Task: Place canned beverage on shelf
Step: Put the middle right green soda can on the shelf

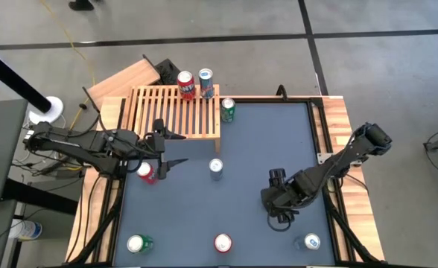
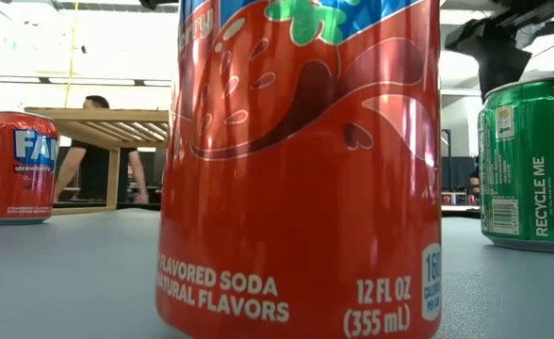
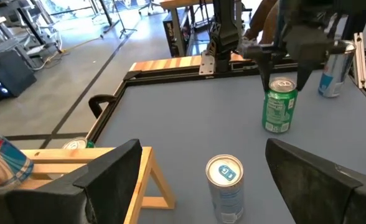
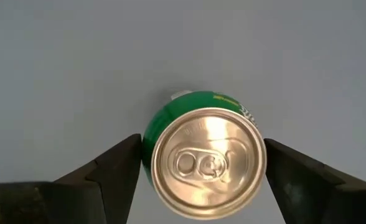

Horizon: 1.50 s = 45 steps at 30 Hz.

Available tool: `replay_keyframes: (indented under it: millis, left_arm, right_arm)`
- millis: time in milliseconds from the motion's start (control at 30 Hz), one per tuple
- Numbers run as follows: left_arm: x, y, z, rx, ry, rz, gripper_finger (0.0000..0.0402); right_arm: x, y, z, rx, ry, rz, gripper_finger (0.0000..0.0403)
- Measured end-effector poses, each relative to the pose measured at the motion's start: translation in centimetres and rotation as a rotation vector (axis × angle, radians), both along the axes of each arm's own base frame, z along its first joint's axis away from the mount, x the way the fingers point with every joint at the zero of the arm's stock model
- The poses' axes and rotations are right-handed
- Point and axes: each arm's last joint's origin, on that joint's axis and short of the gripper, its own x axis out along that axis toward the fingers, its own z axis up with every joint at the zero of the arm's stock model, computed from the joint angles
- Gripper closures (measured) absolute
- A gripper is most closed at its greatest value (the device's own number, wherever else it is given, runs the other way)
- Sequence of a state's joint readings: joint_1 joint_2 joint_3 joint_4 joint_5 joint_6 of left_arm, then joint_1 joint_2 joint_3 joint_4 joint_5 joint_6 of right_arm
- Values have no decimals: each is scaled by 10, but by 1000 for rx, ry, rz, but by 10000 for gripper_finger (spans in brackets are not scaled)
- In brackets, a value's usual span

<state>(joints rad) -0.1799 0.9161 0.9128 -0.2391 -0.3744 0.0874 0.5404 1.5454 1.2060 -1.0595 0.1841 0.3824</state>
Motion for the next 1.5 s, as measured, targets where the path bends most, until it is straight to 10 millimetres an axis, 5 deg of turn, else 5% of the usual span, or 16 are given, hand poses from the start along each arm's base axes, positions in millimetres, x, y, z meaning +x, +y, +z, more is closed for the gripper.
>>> replay_keyframes:
  millis: [267, 833, 1500]
  left_arm:
    - [0, 0, -1, -4, 9, 1, 70]
    - [-1, 0, -2, -25, 20, 5, 70]
    - [-2, 0, -8, -66, 70, 20, 70]
  right_arm:
    - [11, 6, -22, -41, 79, 37, 87]
    - [16, 0, -23, -12, 73, 0, 97]
    - [51, -17, 30, 146, -88, -225, 117]
